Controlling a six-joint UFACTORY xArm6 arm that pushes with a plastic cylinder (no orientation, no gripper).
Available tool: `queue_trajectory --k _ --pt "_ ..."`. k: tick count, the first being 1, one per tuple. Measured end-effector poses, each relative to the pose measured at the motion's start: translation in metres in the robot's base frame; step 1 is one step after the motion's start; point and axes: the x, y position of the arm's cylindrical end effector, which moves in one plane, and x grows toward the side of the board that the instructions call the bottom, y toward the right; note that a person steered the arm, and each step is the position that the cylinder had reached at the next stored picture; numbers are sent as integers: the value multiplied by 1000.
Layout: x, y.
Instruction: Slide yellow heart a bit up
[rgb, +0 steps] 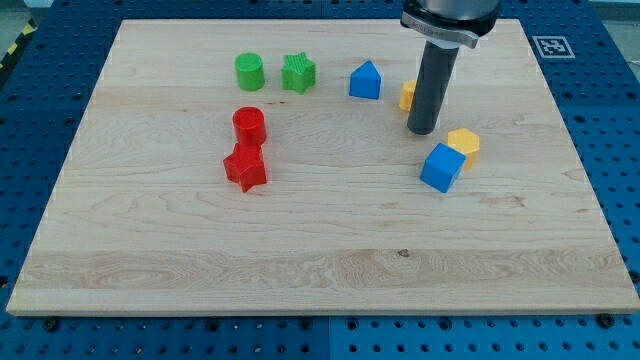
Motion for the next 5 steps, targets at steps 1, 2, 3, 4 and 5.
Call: queue_trajectory --k 1,2,3,4,5 --pt "-17 0" --pt "-18 0" --pt "-18 0" --pt "-18 -14" --pt "-19 -29"
